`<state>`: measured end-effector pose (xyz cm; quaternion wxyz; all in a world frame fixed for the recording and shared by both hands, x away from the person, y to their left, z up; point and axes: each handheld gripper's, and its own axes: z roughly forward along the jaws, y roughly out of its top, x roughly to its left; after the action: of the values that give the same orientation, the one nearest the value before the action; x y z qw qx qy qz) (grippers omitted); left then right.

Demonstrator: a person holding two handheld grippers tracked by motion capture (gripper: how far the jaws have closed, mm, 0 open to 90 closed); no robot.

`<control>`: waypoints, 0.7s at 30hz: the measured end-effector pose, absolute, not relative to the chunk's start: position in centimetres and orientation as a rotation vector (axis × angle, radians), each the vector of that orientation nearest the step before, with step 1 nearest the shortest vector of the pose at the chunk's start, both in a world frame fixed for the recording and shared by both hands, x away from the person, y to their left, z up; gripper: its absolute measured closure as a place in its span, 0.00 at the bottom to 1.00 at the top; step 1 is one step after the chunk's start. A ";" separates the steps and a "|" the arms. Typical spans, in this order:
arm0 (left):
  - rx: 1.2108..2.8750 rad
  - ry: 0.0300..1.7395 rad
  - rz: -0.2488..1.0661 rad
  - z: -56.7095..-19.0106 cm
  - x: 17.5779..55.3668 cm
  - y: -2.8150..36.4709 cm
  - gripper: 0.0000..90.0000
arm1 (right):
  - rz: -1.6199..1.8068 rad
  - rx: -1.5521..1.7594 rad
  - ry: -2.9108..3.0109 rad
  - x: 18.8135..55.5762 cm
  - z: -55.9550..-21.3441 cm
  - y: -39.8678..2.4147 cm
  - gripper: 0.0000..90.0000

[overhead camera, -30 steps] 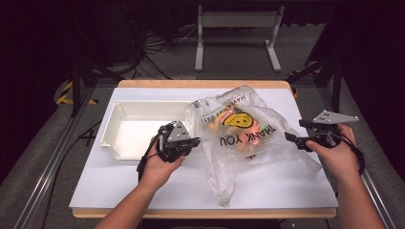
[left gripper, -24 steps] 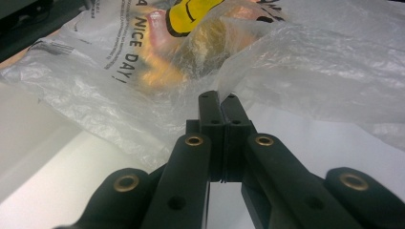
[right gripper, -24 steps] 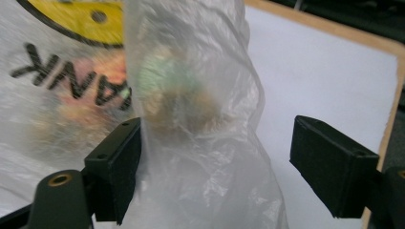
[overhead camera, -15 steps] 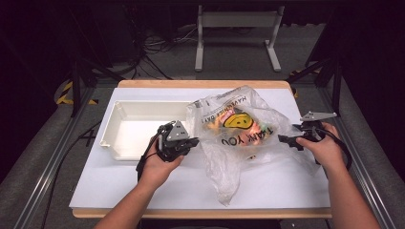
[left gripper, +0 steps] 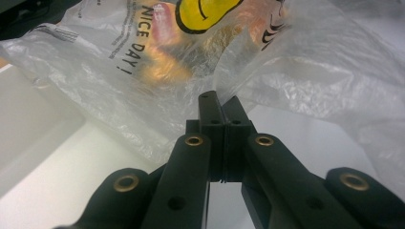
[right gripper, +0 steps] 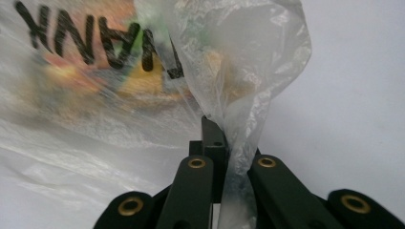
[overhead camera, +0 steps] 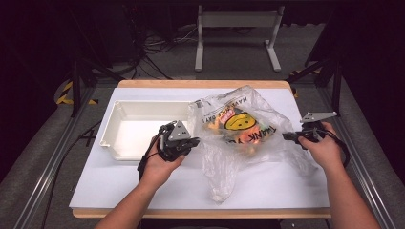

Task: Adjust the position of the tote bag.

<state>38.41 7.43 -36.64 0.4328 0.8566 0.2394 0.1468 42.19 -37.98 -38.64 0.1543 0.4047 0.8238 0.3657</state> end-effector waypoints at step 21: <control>2.101 0.667 0.391 -36.2 41.5 7.2 1.00 | 1.126 1.060 2.334 35.2 -34.4 -37.7 0.85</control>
<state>41.48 7.24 -36.16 0.4362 0.8444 0.2683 0.1571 35.18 -37.68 -34.41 0.1701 0.3731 0.8214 0.3964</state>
